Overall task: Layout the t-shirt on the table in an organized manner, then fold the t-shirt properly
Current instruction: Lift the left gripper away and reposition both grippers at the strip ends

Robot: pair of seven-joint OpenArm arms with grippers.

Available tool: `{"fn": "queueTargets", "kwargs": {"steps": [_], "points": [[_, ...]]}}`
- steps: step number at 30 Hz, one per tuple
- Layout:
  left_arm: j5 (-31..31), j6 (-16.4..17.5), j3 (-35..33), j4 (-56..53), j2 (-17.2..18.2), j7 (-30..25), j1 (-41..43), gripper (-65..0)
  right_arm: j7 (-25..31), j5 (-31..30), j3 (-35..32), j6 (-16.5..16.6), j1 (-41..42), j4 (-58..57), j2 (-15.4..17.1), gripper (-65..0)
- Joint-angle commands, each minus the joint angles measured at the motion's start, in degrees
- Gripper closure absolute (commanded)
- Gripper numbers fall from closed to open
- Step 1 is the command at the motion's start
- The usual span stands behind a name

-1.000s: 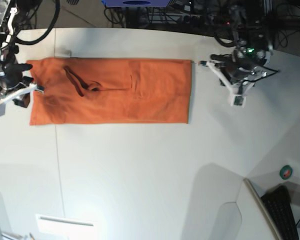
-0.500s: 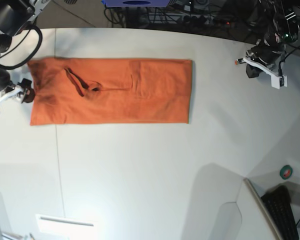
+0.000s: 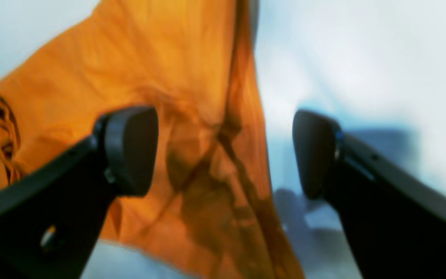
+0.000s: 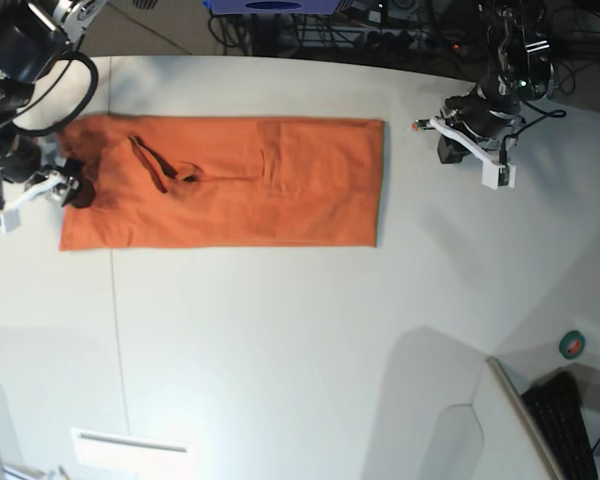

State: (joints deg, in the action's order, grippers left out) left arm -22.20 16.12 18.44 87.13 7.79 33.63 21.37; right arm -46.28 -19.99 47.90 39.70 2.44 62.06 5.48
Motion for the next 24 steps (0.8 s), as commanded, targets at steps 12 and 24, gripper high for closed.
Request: {"fn": "queueTargets", "kwargs": {"steps": [12, 24], "points": [[4.7, 0.3, -3.2, -3.3, -2.1, -0.9, -4.3, 0.0, -6.0, 0.0, -0.5, 0.3, -1.7, 5.1, -2.2, -45.5], [4.8, 0.0, -7.1, -3.0, -4.7, -1.0, -4.6, 0.0, -5.8, 0.0, -0.4, 0.3, 0.6, 1.1, -2.0, -43.5]]}}
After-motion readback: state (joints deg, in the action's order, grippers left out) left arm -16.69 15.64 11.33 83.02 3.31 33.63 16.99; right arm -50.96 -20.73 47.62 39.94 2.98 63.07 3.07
